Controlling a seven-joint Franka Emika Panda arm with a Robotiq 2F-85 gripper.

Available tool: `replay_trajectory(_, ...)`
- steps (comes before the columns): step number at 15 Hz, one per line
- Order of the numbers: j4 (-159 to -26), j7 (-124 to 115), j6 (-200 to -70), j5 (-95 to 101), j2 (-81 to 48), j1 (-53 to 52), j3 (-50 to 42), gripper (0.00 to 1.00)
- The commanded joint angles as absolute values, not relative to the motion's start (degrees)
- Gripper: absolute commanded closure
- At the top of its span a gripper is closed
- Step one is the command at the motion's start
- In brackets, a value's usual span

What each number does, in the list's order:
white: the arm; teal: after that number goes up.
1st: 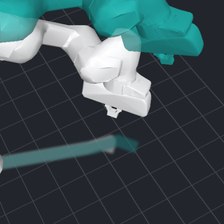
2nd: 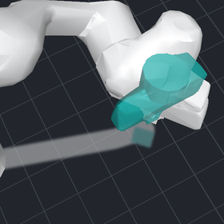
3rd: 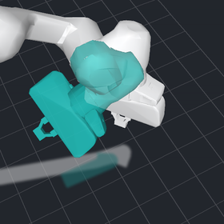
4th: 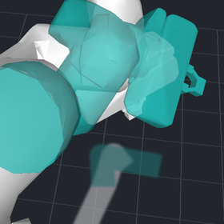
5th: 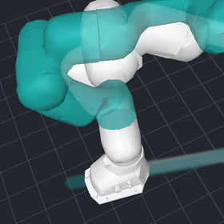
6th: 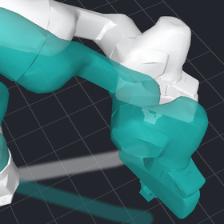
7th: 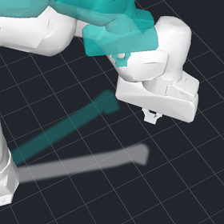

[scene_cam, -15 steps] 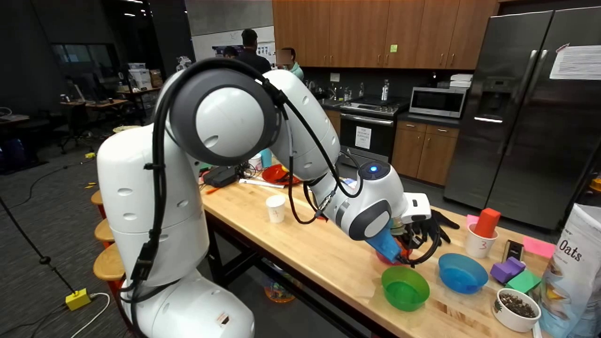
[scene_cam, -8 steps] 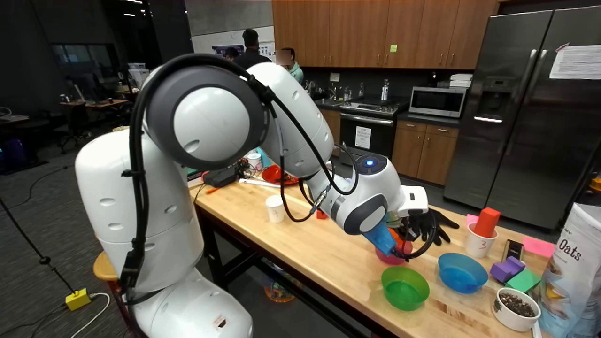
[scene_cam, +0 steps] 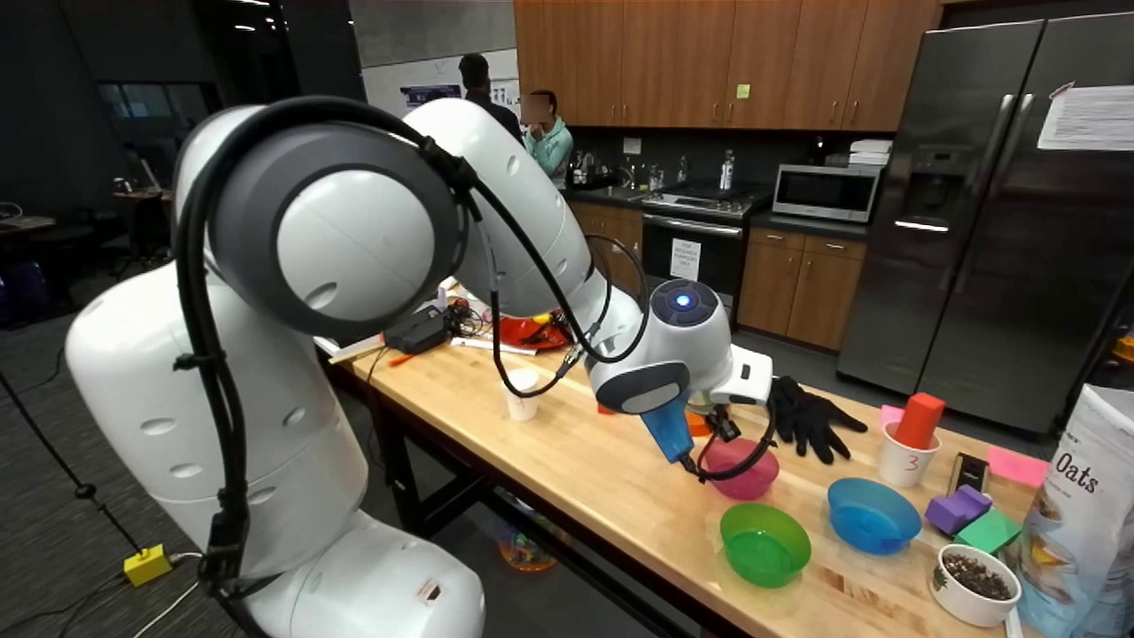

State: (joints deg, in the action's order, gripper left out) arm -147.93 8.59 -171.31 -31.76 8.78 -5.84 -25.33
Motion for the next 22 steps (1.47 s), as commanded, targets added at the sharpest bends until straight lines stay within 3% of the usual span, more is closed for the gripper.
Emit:
replay_trajectory(1, -150.5, 10.4, -171.4, -32.2, 11.7, -4.4, -27.4, 0.99)
replay_trajectory(8, -154.0, 9.3, -174.1, -29.7, 13.0, 1.2, -28.0, 0.99)
replay_trajectory(22, -154.1, 9.9, -181.4, -32.1, 12.5, -3.6, -29.1, 0.99)
